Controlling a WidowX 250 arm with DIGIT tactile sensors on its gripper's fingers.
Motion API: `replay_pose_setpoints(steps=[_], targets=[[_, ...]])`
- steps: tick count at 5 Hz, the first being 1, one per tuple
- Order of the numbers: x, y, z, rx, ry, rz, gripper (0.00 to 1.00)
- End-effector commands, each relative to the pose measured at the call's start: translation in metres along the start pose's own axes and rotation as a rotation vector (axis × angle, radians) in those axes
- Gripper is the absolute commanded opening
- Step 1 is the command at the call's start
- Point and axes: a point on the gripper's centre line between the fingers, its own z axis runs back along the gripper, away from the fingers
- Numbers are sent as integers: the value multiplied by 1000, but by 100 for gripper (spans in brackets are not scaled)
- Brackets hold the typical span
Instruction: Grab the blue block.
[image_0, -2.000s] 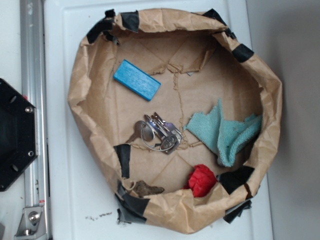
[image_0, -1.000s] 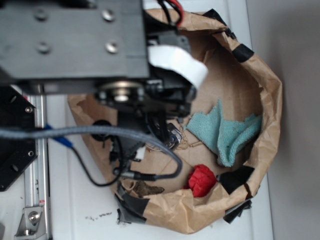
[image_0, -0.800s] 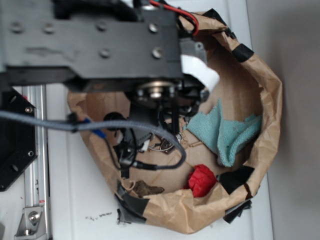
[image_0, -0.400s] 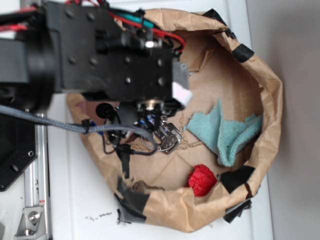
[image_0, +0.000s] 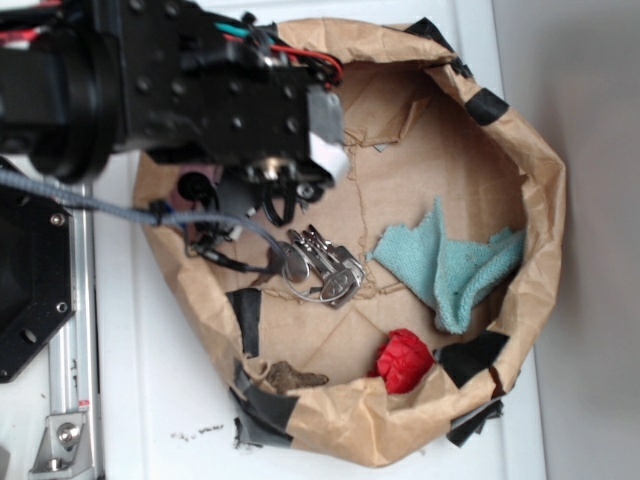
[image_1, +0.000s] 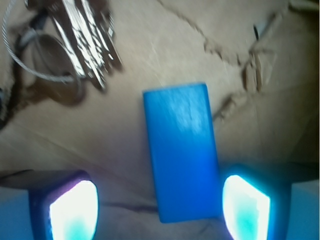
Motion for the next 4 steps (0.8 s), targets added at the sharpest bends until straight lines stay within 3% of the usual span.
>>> replay_pose_setpoints(steps=[1, 2, 3, 4], targets=[[3, 21, -21, -29, -84, 18, 100], [6, 13, -33, -18, -55, 16, 100], [7, 8, -34, 16, -61, 36, 0], [9, 7, -35, 22, -68, 46, 0]])
